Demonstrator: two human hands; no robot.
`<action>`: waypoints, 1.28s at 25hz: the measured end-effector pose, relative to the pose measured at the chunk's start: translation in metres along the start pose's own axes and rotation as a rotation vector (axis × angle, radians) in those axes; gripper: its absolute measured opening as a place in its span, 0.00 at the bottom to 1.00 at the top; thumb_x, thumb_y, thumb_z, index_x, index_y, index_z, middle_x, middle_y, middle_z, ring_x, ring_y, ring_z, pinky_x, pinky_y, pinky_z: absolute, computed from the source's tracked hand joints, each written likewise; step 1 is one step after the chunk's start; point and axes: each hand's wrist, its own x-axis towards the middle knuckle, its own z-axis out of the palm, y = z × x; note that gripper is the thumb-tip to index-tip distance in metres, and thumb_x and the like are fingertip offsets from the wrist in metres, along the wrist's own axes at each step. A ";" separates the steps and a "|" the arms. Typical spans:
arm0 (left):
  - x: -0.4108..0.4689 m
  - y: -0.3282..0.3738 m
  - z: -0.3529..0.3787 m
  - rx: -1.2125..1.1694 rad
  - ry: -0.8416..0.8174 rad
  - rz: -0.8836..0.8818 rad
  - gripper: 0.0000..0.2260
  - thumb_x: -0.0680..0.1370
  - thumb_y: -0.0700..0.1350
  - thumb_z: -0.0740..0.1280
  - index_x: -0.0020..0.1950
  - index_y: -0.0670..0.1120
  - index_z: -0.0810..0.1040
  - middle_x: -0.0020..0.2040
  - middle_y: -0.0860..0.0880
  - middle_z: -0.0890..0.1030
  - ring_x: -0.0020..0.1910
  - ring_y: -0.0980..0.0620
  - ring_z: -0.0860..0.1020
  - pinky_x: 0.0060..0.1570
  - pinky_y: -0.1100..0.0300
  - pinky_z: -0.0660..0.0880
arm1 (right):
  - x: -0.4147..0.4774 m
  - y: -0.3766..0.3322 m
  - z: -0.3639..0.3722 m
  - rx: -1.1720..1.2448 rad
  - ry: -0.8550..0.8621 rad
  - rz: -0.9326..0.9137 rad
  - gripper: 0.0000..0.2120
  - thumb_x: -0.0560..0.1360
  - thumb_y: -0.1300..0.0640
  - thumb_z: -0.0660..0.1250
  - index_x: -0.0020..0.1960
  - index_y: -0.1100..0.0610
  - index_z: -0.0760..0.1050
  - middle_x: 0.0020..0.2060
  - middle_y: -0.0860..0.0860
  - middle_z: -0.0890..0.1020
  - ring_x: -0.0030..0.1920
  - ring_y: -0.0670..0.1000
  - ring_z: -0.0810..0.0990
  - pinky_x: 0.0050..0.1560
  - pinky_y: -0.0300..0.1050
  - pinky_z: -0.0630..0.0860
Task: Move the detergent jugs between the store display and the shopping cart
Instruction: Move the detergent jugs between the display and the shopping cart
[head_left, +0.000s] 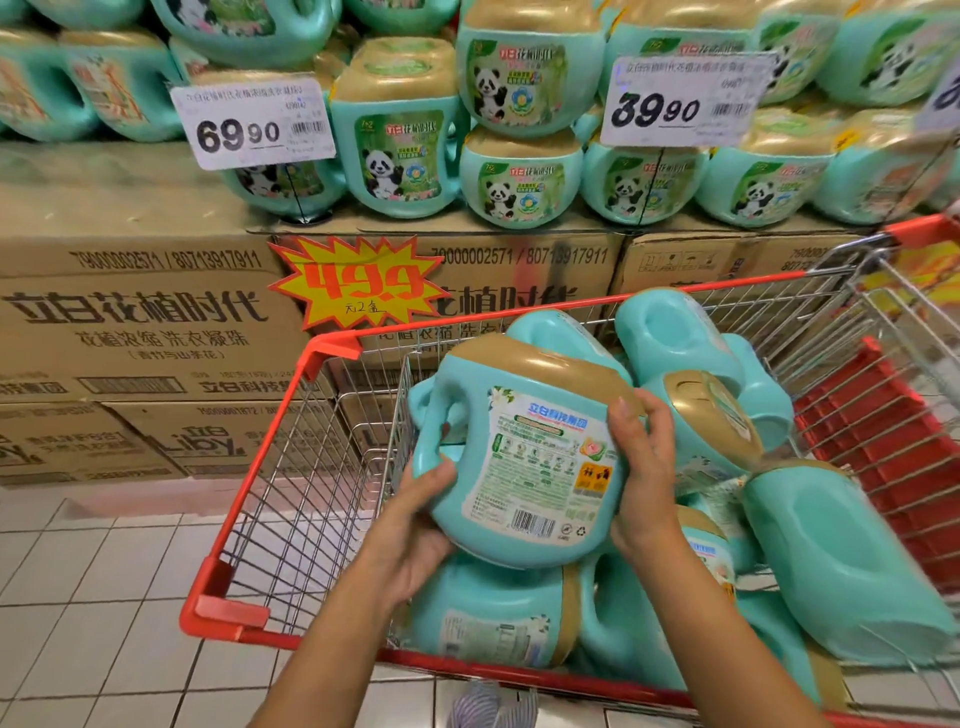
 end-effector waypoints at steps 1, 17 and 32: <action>-0.001 -0.002 -0.001 -0.002 -0.014 0.008 0.39 0.50 0.43 0.85 0.60 0.45 0.80 0.52 0.39 0.84 0.47 0.43 0.84 0.42 0.45 0.82 | -0.003 -0.001 0.004 -0.036 0.009 0.010 0.23 0.67 0.45 0.72 0.57 0.51 0.69 0.41 0.50 0.82 0.40 0.49 0.83 0.41 0.45 0.80; -0.040 -0.073 0.040 0.990 0.398 0.707 0.25 0.65 0.53 0.76 0.59 0.58 0.71 0.70 0.49 0.68 0.66 0.55 0.71 0.60 0.62 0.70 | -0.025 -0.004 0.043 -0.525 -0.069 0.160 0.57 0.48 0.41 0.80 0.71 0.55 0.59 0.65 0.54 0.74 0.64 0.53 0.76 0.63 0.56 0.75; -0.007 -0.013 0.012 0.084 0.080 0.121 0.32 0.57 0.59 0.82 0.56 0.45 0.84 0.53 0.42 0.85 0.48 0.46 0.85 0.43 0.53 0.82 | -0.032 -0.019 0.001 0.165 -0.416 0.336 0.33 0.52 0.45 0.83 0.54 0.56 0.83 0.49 0.55 0.85 0.49 0.54 0.85 0.44 0.46 0.81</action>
